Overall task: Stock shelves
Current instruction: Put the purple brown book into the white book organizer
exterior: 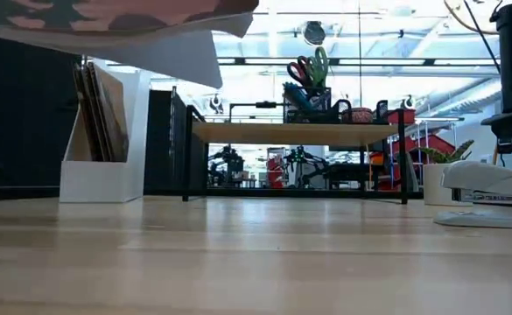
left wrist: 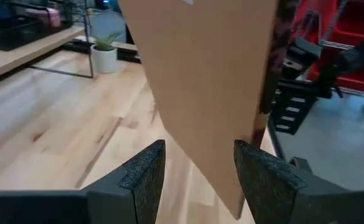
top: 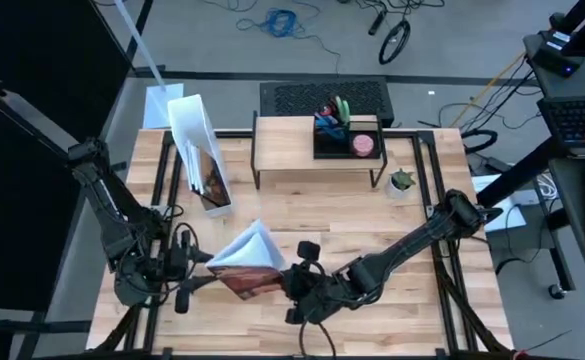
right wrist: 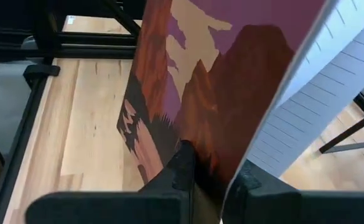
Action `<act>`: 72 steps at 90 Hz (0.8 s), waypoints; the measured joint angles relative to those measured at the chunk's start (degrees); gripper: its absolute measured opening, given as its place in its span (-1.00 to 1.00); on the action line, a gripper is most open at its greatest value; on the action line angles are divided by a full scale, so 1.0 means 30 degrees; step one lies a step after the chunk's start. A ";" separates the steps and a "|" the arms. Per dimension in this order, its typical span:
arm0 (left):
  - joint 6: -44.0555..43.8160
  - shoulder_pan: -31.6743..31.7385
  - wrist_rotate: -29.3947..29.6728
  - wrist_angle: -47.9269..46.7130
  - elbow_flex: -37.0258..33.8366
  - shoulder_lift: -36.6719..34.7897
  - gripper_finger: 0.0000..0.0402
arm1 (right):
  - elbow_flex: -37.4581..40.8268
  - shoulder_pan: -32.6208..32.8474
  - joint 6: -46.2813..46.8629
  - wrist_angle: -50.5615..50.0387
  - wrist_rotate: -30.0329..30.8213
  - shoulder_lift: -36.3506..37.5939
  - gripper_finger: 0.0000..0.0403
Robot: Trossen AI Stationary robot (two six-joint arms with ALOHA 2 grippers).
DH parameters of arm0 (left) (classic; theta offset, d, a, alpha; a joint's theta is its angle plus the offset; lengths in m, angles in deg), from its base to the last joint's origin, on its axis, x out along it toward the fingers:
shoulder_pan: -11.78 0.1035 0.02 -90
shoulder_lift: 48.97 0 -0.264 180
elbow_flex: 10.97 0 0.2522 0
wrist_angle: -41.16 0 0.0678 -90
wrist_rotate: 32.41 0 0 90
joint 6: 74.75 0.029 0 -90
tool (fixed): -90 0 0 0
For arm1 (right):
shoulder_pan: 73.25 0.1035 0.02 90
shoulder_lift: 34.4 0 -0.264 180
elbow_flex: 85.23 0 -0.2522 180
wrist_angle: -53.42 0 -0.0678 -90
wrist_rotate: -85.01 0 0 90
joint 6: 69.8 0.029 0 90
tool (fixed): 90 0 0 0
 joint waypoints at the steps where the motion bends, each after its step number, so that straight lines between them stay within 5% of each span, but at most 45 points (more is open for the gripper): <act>1: 0.0024 0.0004 -0.0023 0.0009 0.0000 -0.0002 -0.11 | 0.0000 0.0000 -0.0021 0.0000 0.0000 0.0000 -0.90; 27: 0.0861 0.0000 -0.1276 0.0489 0.0000 -0.0204 -0.11 | -0.0018 0.0252 -0.0544 -0.0645 0.0281 0.0437 -0.90; 72: 0.2685 0.0771 -0.0570 0.2078 0.0007 -0.0408 -0.11 | -0.0022 0.0138 -0.0548 -0.0763 0.0159 0.0437 -0.90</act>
